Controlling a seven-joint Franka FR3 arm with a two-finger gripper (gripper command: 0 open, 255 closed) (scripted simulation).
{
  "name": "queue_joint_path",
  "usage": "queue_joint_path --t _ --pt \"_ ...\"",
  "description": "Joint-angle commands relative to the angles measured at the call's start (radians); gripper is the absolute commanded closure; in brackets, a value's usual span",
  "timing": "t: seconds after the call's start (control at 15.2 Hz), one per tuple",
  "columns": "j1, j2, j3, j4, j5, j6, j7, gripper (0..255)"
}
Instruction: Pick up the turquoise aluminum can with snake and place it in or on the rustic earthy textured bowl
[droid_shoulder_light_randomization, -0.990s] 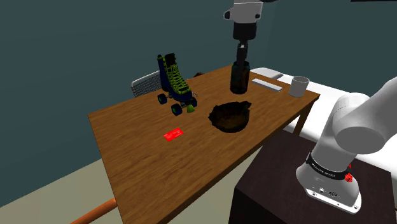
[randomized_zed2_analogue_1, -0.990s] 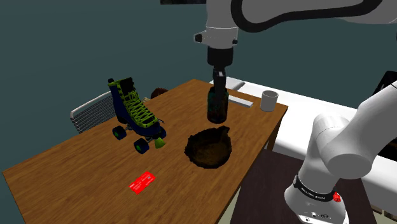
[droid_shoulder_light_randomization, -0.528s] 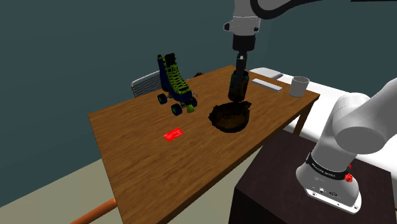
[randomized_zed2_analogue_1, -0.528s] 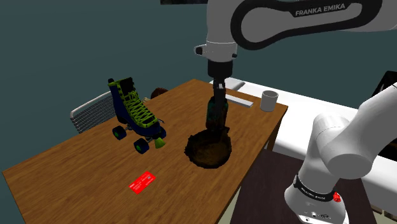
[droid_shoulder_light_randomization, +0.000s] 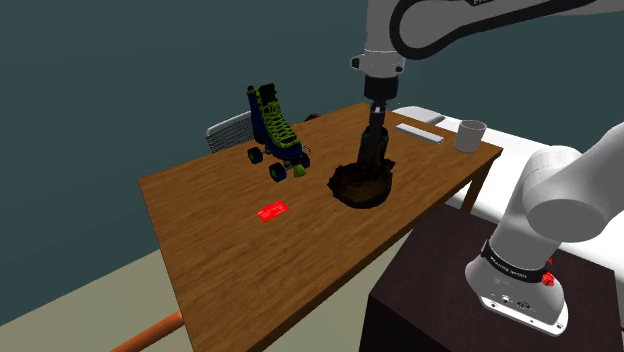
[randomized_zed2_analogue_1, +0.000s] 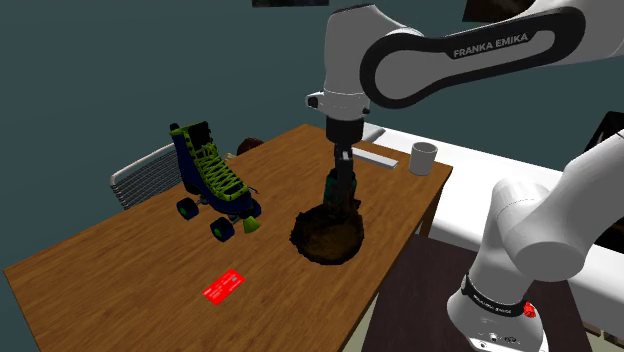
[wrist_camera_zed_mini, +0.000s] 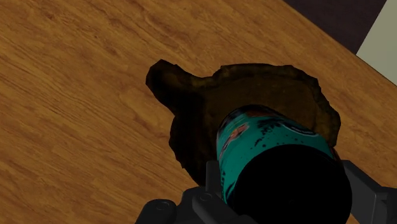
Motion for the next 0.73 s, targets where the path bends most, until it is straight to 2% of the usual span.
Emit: queue_joint_path --t 0.0,0.59,0.66 --pt "-0.001 0.003 -0.001 -0.024 0.0 0.028 -0.002 255" --pt "0.0 0.005 0.0 -0.04 0.0 0.046 -0.002 255" --pt "0.0 0.005 0.0 -0.04 0.0 0.046 -0.002 0"
